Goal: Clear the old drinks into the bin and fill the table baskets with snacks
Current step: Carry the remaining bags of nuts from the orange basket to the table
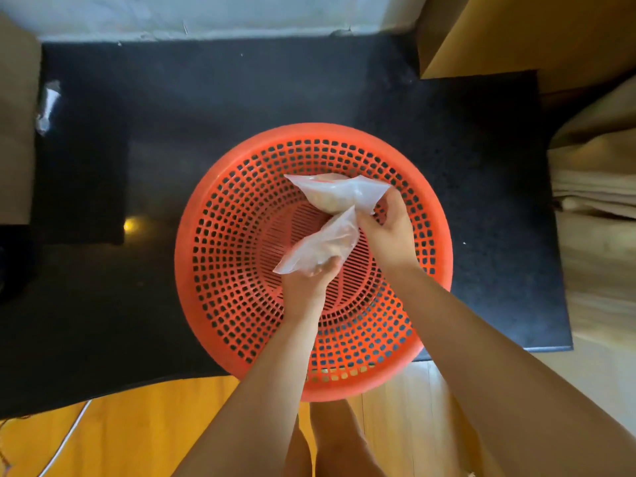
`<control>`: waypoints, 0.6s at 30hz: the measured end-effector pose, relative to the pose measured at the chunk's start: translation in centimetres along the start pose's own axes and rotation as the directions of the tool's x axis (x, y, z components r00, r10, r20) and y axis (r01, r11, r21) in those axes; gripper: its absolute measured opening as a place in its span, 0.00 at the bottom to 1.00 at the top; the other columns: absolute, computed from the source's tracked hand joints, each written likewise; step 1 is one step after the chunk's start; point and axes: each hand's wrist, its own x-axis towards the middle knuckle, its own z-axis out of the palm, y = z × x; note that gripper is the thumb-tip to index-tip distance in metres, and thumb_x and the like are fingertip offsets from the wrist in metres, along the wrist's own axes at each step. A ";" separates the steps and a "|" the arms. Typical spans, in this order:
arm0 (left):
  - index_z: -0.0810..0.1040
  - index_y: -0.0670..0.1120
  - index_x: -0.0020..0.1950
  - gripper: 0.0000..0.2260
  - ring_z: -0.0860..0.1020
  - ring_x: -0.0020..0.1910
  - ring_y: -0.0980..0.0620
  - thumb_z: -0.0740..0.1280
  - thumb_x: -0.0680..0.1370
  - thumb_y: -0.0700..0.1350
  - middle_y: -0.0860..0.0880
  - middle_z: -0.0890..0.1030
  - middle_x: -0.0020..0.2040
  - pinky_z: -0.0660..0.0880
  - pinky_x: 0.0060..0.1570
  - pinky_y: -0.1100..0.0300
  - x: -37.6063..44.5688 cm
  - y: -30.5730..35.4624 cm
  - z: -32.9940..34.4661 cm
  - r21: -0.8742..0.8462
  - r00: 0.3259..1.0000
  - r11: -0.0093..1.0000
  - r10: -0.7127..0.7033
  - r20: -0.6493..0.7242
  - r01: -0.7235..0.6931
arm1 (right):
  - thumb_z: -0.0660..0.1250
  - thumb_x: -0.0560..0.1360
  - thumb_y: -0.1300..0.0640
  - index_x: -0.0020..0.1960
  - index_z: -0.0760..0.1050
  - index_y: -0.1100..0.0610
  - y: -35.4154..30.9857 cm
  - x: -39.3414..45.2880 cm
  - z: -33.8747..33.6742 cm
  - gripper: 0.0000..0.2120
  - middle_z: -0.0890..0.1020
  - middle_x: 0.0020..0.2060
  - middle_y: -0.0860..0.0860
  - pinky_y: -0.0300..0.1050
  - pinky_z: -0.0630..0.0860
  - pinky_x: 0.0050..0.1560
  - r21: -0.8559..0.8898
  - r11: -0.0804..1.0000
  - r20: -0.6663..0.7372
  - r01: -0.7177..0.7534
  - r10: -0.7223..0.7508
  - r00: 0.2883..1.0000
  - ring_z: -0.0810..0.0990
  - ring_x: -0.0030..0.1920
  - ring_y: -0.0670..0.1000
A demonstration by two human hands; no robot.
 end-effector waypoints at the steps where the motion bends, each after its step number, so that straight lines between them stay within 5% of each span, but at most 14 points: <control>1: 0.79 0.48 0.48 0.20 0.80 0.44 0.67 0.73 0.62 0.56 0.52 0.82 0.46 0.73 0.47 0.72 0.1 0.2 -0.1 -0.017 1.000 1.000 0.014 -0.009 -0.014 | 0.66 0.72 0.59 0.63 0.71 0.55 0.3 0.2 0.2 0.19 0.78 0.58 0.49 0.51 0.72 0.63 0.015 1.000 0.012 0.004 -0.004 1.000 0.76 0.59 0.48; 3: 0.77 0.53 0.49 0.18 0.79 0.46 0.69 0.74 0.63 0.57 0.56 0.81 0.48 0.73 0.49 0.73 0.1 0.3 -0.9 -0.058 0.998 0.998 0.020 -0.056 -0.023 | 0.68 0.72 0.60 0.65 0.69 0.56 0.9 0.4 0.4 0.22 0.76 0.61 0.51 0.52 0.70 0.65 0.040 0.999 0.028 0.012 -0.013 1.000 0.74 0.61 0.49; 5: 0.77 0.49 0.54 0.12 0.80 0.46 0.66 0.71 0.72 0.47 0.53 0.81 0.50 0.74 0.51 0.71 -0.2 0.3 -2.0 -0.118 0.987 0.992 0.023 -0.156 -0.041 | 0.71 0.70 0.60 0.66 0.68 0.58 1.5 0.4 0.8 0.27 0.74 0.63 0.52 0.52 0.68 0.66 0.015 0.999 0.041 0.034 -0.034 0.999 0.72 0.63 0.49; 9: 0.78 0.49 0.54 0.07 0.81 0.45 0.67 0.65 0.77 0.44 0.59 0.84 0.44 0.74 0.43 0.76 -1.1 1.1 -4.5 -0.196 0.946 0.979 -0.015 -0.324 -0.052 | 0.79 0.59 0.57 0.68 0.66 0.53 2.1 0.7 2.3 0.41 0.71 0.63 0.48 0.51 0.64 0.67 -0.219 0.966 0.035 0.136 -0.132 0.991 0.69 0.65 0.53; 14: 0.79 0.54 0.52 0.06 0.82 0.49 0.62 0.64 0.77 0.48 0.60 0.85 0.46 0.77 0.43 0.73 -2.0 2.2 -6.2 -0.254 0.954 0.967 -0.052 -0.297 -0.026 | 0.73 0.66 0.54 0.66 0.69 0.45 1.9 1.7 4.1 0.30 0.70 0.64 0.49 0.49 0.61 0.62 -0.393 0.914 -0.089 0.101 -0.147 0.985 0.68 0.62 0.55; 18: 0.79 0.55 0.50 0.11 0.83 0.50 0.60 0.67 0.70 0.54 0.59 0.85 0.47 0.78 0.49 0.63 -2.1 2.9 -6.7 -0.303 0.960 0.953 -0.077 -0.267 -0.008 | 0.75 0.63 0.53 0.61 0.73 0.57 1.3 1.6 3.5 0.28 0.77 0.58 0.54 0.52 0.69 0.61 -0.236 0.970 -0.039 0.060 -0.071 0.997 0.74 0.59 0.57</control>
